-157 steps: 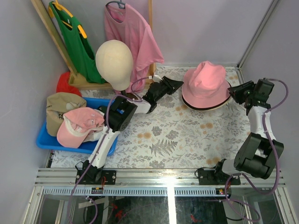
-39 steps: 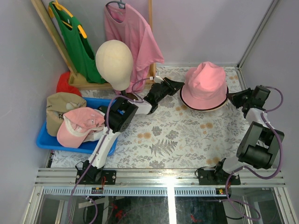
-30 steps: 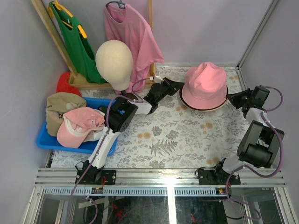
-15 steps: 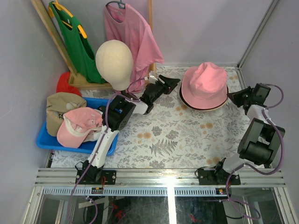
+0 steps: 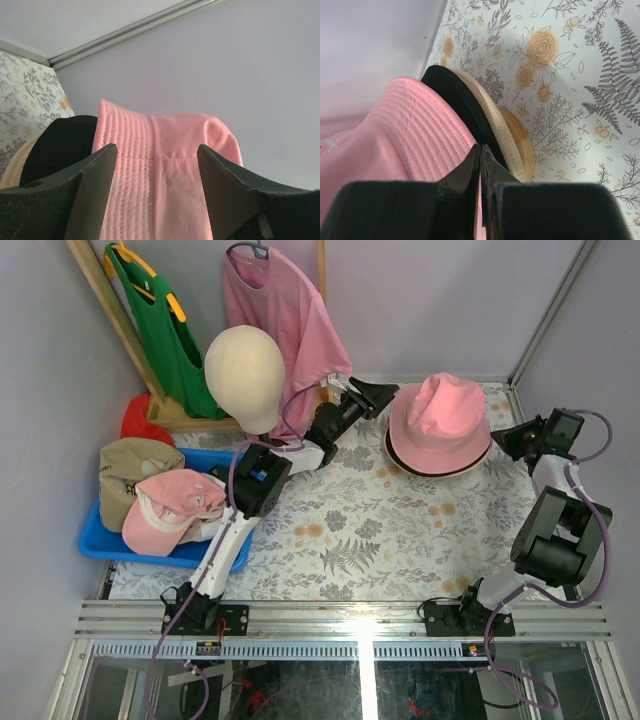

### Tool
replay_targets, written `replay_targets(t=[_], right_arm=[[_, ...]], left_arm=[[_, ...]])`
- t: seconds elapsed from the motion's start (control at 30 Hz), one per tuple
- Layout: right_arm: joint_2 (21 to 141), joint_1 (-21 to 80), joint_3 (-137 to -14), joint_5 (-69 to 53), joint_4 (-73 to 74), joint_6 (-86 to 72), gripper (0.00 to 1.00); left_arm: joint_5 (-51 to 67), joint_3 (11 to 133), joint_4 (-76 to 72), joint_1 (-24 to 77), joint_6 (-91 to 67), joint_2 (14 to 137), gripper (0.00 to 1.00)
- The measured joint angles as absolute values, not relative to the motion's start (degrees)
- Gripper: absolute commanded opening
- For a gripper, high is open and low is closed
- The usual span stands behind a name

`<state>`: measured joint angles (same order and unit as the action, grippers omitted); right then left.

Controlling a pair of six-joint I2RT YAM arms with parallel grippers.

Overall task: Stack the hats
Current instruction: Move the hat stand to the center of the board.

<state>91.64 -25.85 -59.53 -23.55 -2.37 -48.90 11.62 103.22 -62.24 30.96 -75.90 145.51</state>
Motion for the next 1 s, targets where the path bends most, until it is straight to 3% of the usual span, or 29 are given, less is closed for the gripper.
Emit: replay_targets(t=[0.4,0.77,0.9,1.0], right_arm=[[93.71,-24.84,-61.17,-23.44,-2.0,-48.84,0.0],[94.54,-24.38,-62.0,-23.14,-2.04,-48.84,0.0],[94.85,-24.16,-62.04,-23.11,-2.04,-48.84,0.0],[94.89,-24.12,-62.04,-23.11,-2.04,-48.84,0.0]], left_arm=[[12.01,98.19,-56.95,31.0,-75.02,146.52,0.71],[12.84,102.54,-57.39,31.0,-75.07,146.87,0.7],[14.24,105.49,-58.87,31.0,-75.4,148.05,0.63],[15.46,106.41,-59.64,31.03,-75.99,149.25,0.4]])
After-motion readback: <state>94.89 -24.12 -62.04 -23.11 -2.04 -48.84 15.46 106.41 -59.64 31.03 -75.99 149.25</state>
